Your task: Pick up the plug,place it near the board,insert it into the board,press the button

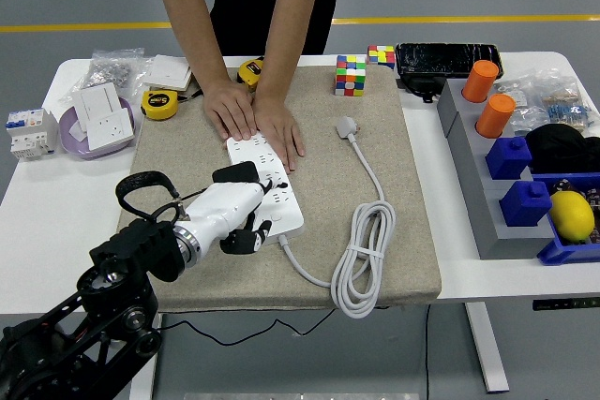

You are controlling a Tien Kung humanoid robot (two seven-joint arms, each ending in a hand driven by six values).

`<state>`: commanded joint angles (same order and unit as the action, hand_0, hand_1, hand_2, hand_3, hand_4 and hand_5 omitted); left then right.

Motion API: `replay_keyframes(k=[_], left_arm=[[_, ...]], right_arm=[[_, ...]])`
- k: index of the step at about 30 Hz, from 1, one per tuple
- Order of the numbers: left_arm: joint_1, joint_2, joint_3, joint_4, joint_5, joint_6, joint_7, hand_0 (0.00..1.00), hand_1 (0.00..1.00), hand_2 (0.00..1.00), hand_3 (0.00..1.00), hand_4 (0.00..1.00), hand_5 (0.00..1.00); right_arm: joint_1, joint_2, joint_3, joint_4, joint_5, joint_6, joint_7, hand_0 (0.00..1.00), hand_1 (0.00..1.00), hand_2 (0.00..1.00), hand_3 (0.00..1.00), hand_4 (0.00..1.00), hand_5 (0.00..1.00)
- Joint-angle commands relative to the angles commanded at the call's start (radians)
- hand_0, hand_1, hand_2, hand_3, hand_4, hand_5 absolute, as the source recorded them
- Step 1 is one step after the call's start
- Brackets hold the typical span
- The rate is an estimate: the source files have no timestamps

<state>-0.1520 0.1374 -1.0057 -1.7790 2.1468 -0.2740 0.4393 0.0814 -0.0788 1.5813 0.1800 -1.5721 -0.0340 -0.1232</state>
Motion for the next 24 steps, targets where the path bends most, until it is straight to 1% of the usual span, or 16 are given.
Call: replay_keyframes(k=[1,3,5,6,7,10,12,13,16,18,19,20,21,23,24], left_arm=[[0.008,-0.004,-0.014,0.000,-0.020,0.030,-0.023,0.225,0.170,0.250,0.610,0.472,0.089],[0.023,-0.012,-0.045,0.000,-0.067,0.087,-0.071,0.225,0.170,0.250,0.610,0.472,0.089],[0.041,-0.021,-0.081,0.001,-0.142,0.153,-0.140,0.225,0.170,0.250,0.610,0.472,0.089],[0.049,-0.023,-0.095,0.011,-0.181,0.173,-0.171,0.225,0.170,0.250,0.610,0.472,0.089],[0.056,-0.024,-0.104,0.019,-0.218,0.182,-0.194,0.690,0.701,0.667,0.782,0.865,0.352],[0.074,-0.024,-0.122,0.036,-0.326,0.184,-0.227,0.690,0.701,0.667,0.782,0.865,0.352],[0.084,-0.023,-0.132,0.039,-0.354,0.185,-0.240,0.690,0.701,0.667,0.782,0.865,0.352],[0.087,-0.023,-0.135,0.038,-0.357,0.187,-0.243,0.998,0.998,0.998,0.967,0.991,0.518],[0.085,-0.021,-0.137,0.037,-0.338,0.192,-0.246,0.998,0.998,0.998,0.967,0.991,0.518],[0.080,-0.018,-0.133,0.040,-0.323,0.182,-0.239,0.998,0.998,0.998,0.967,0.991,0.518],[0.078,-0.016,-0.130,0.042,-0.312,0.174,-0.233,0.901,0.913,0.831,0.969,0.994,0.496],[0.076,-0.013,-0.126,0.044,-0.294,0.163,-0.226,0.901,0.913,0.831,0.969,0.994,0.496],[0.071,-0.007,-0.112,0.052,-0.275,0.140,-0.210,0.901,0.913,0.831,0.969,0.994,0.496],[0.066,0.000,-0.096,0.060,-0.248,0.122,-0.196,0.901,0.913,0.831,0.969,0.994,0.496],[0.062,0.006,-0.081,0.067,-0.216,0.106,-0.180,0.901,0.913,0.831,0.969,0.994,0.496]], right_arm=[[0.000,0.000,-0.001,0.000,0.001,0.000,0.000,0.836,0.727,0.723,0.765,0.998,0.981],[-0.001,0.001,-0.001,0.000,0.000,0.000,0.000,0.836,0.727,0.723,0.765,0.998,0.981],[-0.001,0.001,-0.001,0.000,0.001,0.000,0.000,0.836,0.727,0.723,0.765,0.998,0.981],[-0.002,0.002,-0.001,0.000,0.000,0.000,0.000,0.836,0.727,0.723,0.765,0.998,0.981],[-0.002,0.002,-0.001,0.000,0.000,0.000,0.000,0.835,0.727,0.723,0.765,0.998,0.980],[-0.004,0.002,0.001,0.000,-0.001,0.000,-0.001,0.835,0.727,0.723,0.765,0.998,0.980],[-0.003,0.002,0.002,0.000,-0.002,0.000,-0.001,0.835,0.727,0.723,0.765,0.998,0.980],[-0.003,0.001,0.001,0.000,0.000,0.000,-0.001,0.836,0.727,0.723,0.764,0.998,0.980],[0.000,0.000,0.001,0.000,0.002,-0.001,0.000,0.836,0.727,0.723,0.764,0.998,0.980],[0.002,0.000,-0.002,0.000,0.007,-0.001,0.000,0.836,0.727,0.723,0.764,0.998,0.980],[0.003,-0.001,-0.002,0.000,0.007,-0.001,0.000,0.836,0.727,0.723,0.764,0.998,0.981],[0.003,0.000,-0.002,0.000,0.007,-0.001,0.000,0.836,0.727,0.723,0.764,0.998,0.981],[0.002,0.000,0.001,0.000,0.006,-0.001,0.000,0.836,0.727,0.723,0.764,0.998,0.981],[0.002,0.001,0.003,0.000,0.004,-0.001,-0.001,0.836,0.727,0.723,0.764,0.998,0.981],[0.001,0.001,0.004,0.000,0.003,-0.001,-0.001,0.836,0.727,0.723,0.764,0.998,0.981]])
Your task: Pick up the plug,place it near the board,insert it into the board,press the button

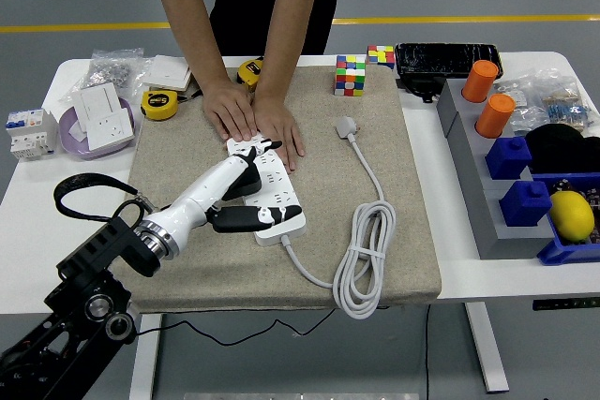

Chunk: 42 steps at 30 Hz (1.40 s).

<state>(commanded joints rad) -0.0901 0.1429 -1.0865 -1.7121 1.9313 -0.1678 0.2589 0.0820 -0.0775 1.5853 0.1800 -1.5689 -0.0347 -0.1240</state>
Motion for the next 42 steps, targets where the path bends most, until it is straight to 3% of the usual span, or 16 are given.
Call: replay_keyframes(k=[1,6,7,12,13,18,19,30,42], left_arm=[[-0.001,0.002,0.005,0.002,0.022,-0.005,0.005,0.368,0.418,0.418,0.957,0.787,0.143],[-0.015,0.013,0.050,0.027,0.132,-0.023,0.031,0.368,0.418,0.418,0.957,0.787,0.143],[-0.019,0.014,0.055,0.031,0.148,-0.022,0.034,0.209,0.101,0.169,0.874,0.646,0.051],[-0.033,0.012,0.070,0.048,0.197,-0.041,0.064,0.209,0.101,0.169,0.874,0.646,0.051],[-0.036,0.012,0.075,0.053,0.200,-0.049,0.071,0.181,0.063,0.152,0.845,0.587,0.025],[-0.049,0.014,0.105,0.084,0.226,-0.072,0.097,0.181,0.063,0.152,0.845,0.587,0.025],[-0.050,0.015,0.110,0.089,0.229,-0.074,0.099,0.171,0.055,0.149,0.818,0.542,0.012],[-0.068,0.004,0.159,0.151,0.241,-0.060,0.091,0.174,0.053,0.149,0.816,0.520,0.002],[-0.069,0.004,0.146,0.116,0.251,-0.032,0.072,0.174,0.050,0.150,0.809,0.507,0.002]], right_arm=[[0.000,0.000,0.000,0.000,0.000,0.000,0.000,0.838,0.727,0.723,0.764,0.998,0.981],[0.001,0.000,-0.002,0.000,0.003,0.000,0.001,0.838,0.727,0.723,0.764,0.998,0.981],[0.002,0.000,-0.002,0.000,0.003,0.000,0.002,0.836,0.727,0.723,0.765,0.998,0.981],[0.002,-0.002,-0.001,0.000,0.001,0.000,0.001,0.836,0.727,0.723,0.765,0.998,0.981],[0.002,-0.002,0.002,0.000,-0.001,0.000,0.001,0.836,0.727,0.723,0.765,0.998,0.981],[0.002,-0.002,0.003,0.000,-0.002,0.001,0.001,0.836,0.727,0.723,0.765,0.998,0.981],[0.002,-0.002,0.003,0.000,-0.002,0.001,0.001,0.836,0.727,0.723,0.765,0.998,0.982],[0.002,-0.003,0.000,0.000,-0.004,0.001,0.001,0.836,0.727,0.723,0.764,0.998,0.982],[0.000,-0.004,-0.003,0.000,-0.003,0.001,0.001,0.837,0.727,0.723,0.765,0.998,0.980]])
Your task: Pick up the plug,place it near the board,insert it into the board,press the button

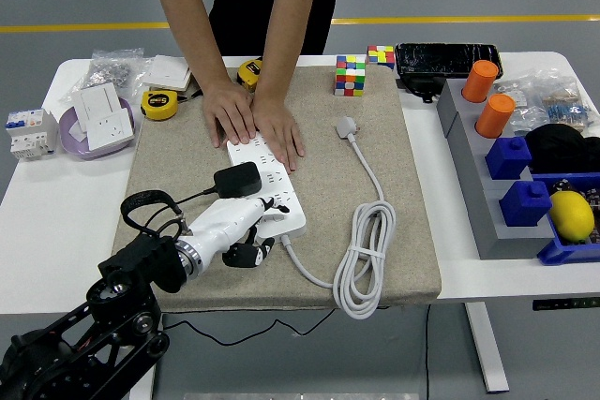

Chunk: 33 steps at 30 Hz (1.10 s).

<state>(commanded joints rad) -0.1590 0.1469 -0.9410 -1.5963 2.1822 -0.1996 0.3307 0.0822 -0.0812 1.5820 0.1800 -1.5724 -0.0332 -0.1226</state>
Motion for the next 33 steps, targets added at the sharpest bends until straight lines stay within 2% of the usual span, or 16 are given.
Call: replay_keyframes(k=[12,20,33], left_arm=[[0.003,0.002,-0.010,0.028,0.018,-0.014,0.005,0.172,0.049,0.150,0.799,0.495,0.002],[0.004,-0.002,-0.008,0.045,0.028,0.001,-0.002,0.172,0.046,0.150,0.786,0.493,0.002],[0.002,0.003,0.003,0.055,0.030,-0.022,0.008,0.171,0.044,0.151,0.773,0.489,0.002]], right_arm=[[-0.003,0.000,0.003,0.000,-0.003,0.001,0.000,0.838,0.727,0.723,0.765,0.998,0.981],[0.001,-0.001,0.004,0.000,-0.002,0.001,0.001,0.838,0.727,0.723,0.765,0.998,0.981],[0.003,0.000,0.008,0.000,0.000,0.000,0.002,0.838,0.727,0.723,0.764,0.998,0.980]])
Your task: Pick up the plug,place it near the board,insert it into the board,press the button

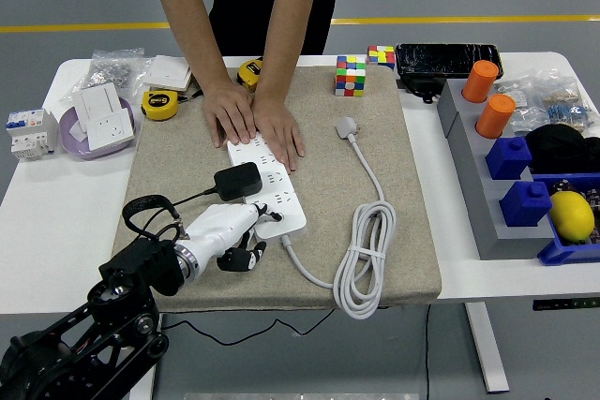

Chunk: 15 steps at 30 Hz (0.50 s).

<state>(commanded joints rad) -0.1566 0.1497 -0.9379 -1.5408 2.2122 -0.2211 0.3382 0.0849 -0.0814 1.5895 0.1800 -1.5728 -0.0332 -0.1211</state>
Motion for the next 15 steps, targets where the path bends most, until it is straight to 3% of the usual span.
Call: replay_keyframes(k=[9,15], left_arm=[[0.007,-0.002,-0.035,-0.042,0.008,0.010,-0.007,0.171,0.044,0.152,0.769,0.486,0.002],[0.028,-0.012,-0.106,-0.128,-0.030,0.096,-0.077,0.183,0.053,0.162,0.758,0.488,0.002]], right_arm=[[0.001,0.000,0.002,0.000,0.000,-0.001,-0.001,0.837,0.728,0.723,0.765,0.998,0.980],[0.000,0.002,0.002,0.000,0.001,-0.001,-0.002,0.838,0.728,0.723,0.765,0.998,0.981]])
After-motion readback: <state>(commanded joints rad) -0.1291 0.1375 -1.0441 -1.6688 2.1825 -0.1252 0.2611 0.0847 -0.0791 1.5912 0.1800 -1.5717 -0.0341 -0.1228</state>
